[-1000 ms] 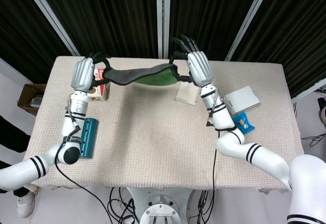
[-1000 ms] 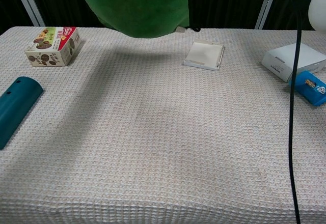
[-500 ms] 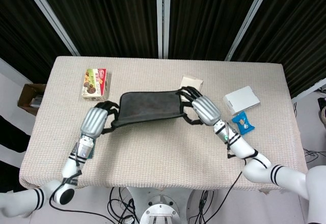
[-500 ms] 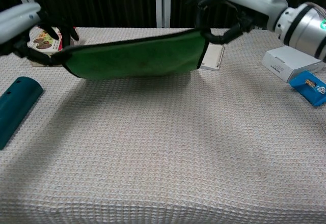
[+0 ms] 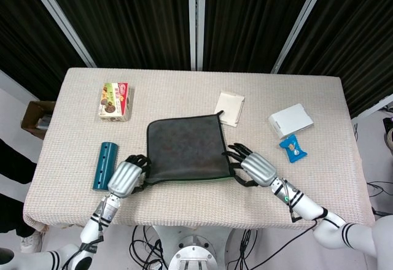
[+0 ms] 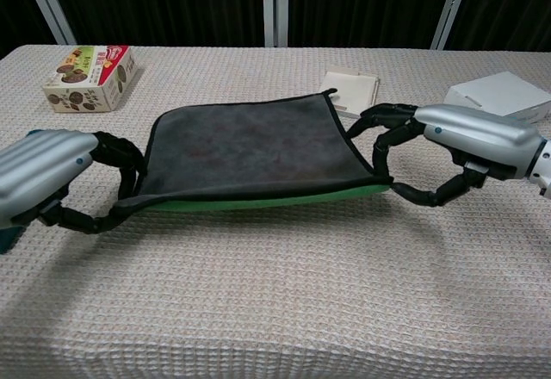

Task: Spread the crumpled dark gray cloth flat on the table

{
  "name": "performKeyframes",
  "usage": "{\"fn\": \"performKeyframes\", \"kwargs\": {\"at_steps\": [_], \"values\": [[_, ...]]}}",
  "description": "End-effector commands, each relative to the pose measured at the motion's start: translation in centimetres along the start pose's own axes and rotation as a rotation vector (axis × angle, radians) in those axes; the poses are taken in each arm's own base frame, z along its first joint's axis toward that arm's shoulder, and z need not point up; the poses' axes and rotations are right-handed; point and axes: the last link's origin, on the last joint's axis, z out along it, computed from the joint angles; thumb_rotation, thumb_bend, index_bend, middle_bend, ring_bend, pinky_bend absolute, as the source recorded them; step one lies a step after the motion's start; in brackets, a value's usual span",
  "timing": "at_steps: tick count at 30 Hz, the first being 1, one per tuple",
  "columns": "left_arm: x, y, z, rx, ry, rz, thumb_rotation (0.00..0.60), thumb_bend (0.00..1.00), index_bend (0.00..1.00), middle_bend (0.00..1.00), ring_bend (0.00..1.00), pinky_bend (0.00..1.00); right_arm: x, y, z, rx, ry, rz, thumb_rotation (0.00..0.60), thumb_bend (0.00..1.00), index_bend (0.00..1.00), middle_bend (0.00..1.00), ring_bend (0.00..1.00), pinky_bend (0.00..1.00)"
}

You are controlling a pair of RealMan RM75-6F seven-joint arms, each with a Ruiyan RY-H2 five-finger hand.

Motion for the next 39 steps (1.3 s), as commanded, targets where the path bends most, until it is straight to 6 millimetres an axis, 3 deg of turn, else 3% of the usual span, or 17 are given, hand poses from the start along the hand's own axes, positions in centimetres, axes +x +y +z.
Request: {"fn": "performKeyframes", "kwargs": {"at_steps": [1,5,10,16,19,24,27,32,36,39], "values": [[-0.8,0.2,-0.3,-0.005,-0.023,0.033,0.600,0.61,0.70,0.31,0.25,0.30,-1.7,0.0,-0.6,0.005,-0.014,-0.022,0.600,0.40,0.70,0.13,0.00,0.00],[-1.2,0.2,-0.8,-0.001,-0.055,0.065,0.600,0.61,0.64,0.28,0.23,0.30,-2.7,0.2,-1.0,0.010,-0.015,-0.046,0.600,0.38,0.68,0.11,0.00,0.00],[-1.3,0.7,-1.5,-0.008,-0.093,0.091,0.600,0.54,0.42,0.22,0.21,0.29,-3.2,0.1,-1.5,0.008,-0.010,-0.069,0.600,0.20,0.43,0.05,0.00,0.00],[-1.0,1.3,-2.2,0.000,-0.107,0.103,0.600,0.36,0.27,0.19,0.20,0.29,-3.1,-0.3,-2.4,-0.010,0.001,-0.074,0.600,0.06,0.20,0.01,0.00,0.00],[-0.5,1.5,-2.6,0.009,-0.098,0.099,0.600,0.25,0.22,0.17,0.20,0.30,-2.4,-0.5,-3.0,-0.023,0.035,-0.072,0.600,0.03,0.12,0.00,0.00,0.00],[2.5,1.2,-3.7,0.027,-0.020,0.043,0.600,0.18,0.19,0.16,0.20,0.30,1.3,-0.3,-4.7,-0.065,0.178,-0.070,0.600,0.01,0.08,0.00,0.00,0.00],[5.7,-0.4,-4.2,0.084,0.077,0.000,0.600,0.16,0.19,0.16,0.20,0.30,4.5,0.1,-6.1,-0.128,0.279,-0.076,0.600,0.06,0.08,0.02,0.00,0.00],[10.9,-6.3,-4.5,0.241,0.238,0.020,0.600,0.16,0.22,0.17,0.20,0.29,8.8,1.6,-9.7,-0.342,0.367,-0.186,0.600,0.21,0.20,0.15,0.00,0.00],[12.6,-11.1,-6.1,0.321,0.270,0.071,0.600,0.17,0.25,0.18,0.20,0.27,10.2,2.2,-13.0,-0.470,0.388,-0.165,0.600,0.22,0.22,0.15,0.00,0.00],[12.7,-13.0,-8.5,0.359,0.237,0.083,0.600,0.18,0.25,0.19,0.19,0.26,10.2,2.3,-15.9,-0.521,0.395,-0.127,0.600,0.22,0.22,0.14,0.00,0.00]]}}
